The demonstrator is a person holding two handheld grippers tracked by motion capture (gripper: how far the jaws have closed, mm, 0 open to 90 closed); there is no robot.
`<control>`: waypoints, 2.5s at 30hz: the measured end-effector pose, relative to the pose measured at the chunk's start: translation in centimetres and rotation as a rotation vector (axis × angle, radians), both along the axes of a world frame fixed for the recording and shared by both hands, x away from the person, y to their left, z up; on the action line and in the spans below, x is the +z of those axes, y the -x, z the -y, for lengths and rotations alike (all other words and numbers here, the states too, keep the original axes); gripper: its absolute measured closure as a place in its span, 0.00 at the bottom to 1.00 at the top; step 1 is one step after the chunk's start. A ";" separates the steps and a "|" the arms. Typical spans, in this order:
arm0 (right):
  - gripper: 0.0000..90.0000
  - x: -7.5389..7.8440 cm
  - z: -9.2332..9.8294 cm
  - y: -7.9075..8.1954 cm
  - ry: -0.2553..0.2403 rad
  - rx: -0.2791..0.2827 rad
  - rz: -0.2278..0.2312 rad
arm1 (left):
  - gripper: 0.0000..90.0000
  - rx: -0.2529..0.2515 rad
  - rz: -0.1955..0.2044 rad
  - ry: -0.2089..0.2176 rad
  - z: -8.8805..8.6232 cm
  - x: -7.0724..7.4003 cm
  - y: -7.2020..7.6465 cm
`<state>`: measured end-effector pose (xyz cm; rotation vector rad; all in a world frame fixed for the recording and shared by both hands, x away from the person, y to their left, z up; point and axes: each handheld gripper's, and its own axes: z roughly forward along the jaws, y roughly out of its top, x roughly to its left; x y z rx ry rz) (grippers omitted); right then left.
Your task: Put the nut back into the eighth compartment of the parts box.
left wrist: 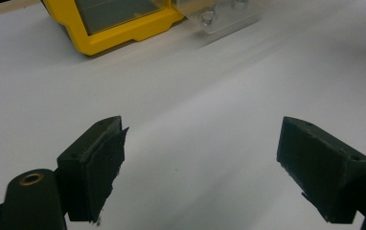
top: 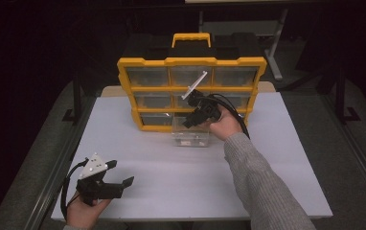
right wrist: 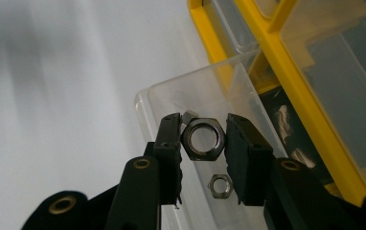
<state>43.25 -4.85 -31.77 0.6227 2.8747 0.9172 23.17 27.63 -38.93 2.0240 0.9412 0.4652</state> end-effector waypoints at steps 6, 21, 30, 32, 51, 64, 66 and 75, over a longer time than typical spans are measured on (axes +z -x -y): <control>0.74 -1.0 0.2 -0.5 0.013 -0.019 -0.015 | 0.18 0.002 0.000 0.006 0.1 0.0 0.0; 0.73 -2.1 0.3 -0.9 0.000 -0.032 -0.034 | 0.18 -0.003 -0.006 -0.001 0.1 -0.1 -0.1; 0.71 -1.1 1.4 -0.1 -0.029 -0.052 -0.029 | 0.18 -0.002 -0.005 0.001 0.1 -0.1 0.0; 0.70 -0.8 1.9 0.2 -0.030 -0.054 -0.020 | 0.18 -0.001 -0.006 0.003 0.1 -0.1 0.0; 0.55 0.2 7.7 4.0 -0.146 -0.132 -0.005 | 0.18 -0.005 -0.006 -0.014 0.2 -0.1 0.0; 0.47 -0.7 10.2 5.9 -0.163 -0.177 0.007 | 0.18 -0.004 -0.004 -0.002 0.3 -0.1 -0.1; 0.47 -1.0 10.5 6.1 -0.163 -0.181 0.008 | 0.18 -0.004 -0.004 -0.002 0.3 -0.1 0.0; 0.43 -1.6 12.3 7.7 -0.165 -0.202 0.034 | 0.18 -0.005 -0.004 -0.003 0.4 -0.1 0.0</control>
